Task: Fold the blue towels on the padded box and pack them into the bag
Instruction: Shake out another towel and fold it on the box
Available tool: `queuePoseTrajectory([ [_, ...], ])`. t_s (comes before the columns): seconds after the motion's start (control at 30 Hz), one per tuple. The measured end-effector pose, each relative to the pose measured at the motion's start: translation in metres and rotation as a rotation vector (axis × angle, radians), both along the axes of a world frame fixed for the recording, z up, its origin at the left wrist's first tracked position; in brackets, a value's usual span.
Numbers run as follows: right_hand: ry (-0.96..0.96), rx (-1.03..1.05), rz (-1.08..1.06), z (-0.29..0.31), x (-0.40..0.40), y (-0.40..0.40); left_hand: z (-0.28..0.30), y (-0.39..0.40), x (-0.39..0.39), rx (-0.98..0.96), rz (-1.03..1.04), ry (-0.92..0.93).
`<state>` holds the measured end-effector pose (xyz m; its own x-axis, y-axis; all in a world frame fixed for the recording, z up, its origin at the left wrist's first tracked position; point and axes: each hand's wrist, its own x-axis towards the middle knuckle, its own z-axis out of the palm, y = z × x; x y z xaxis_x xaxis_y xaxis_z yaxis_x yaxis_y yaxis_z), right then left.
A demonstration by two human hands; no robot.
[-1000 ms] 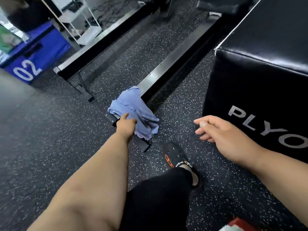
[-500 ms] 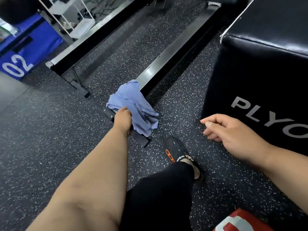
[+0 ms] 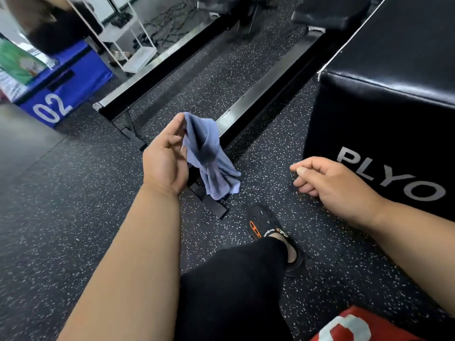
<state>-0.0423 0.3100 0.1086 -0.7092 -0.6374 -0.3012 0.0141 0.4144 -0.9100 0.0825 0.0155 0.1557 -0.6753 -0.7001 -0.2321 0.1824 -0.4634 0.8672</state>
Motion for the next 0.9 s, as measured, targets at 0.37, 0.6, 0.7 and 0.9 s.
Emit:
queuePoseTrajectory([
  [0.37,-0.004,-0.148,-0.206,0.07,-0.005,0.087,0.098,0.162,0.004,-0.022,-0.402,0.115],
  [0.6,-0.16,-0.277,-0.292,0.104,0.004,0.19,0.115,0.256,-0.01,0.001,-0.639,0.082],
  [0.7,-0.195,-0.34,-0.336,0.109,0.003,0.236,0.118,0.286,-0.016,-0.011,-0.702,0.055],
  [0.9,-0.257,-0.334,-0.332,0.112,-0.005,0.301,0.12,0.329,-0.032,-0.063,-0.906,0.072],
])
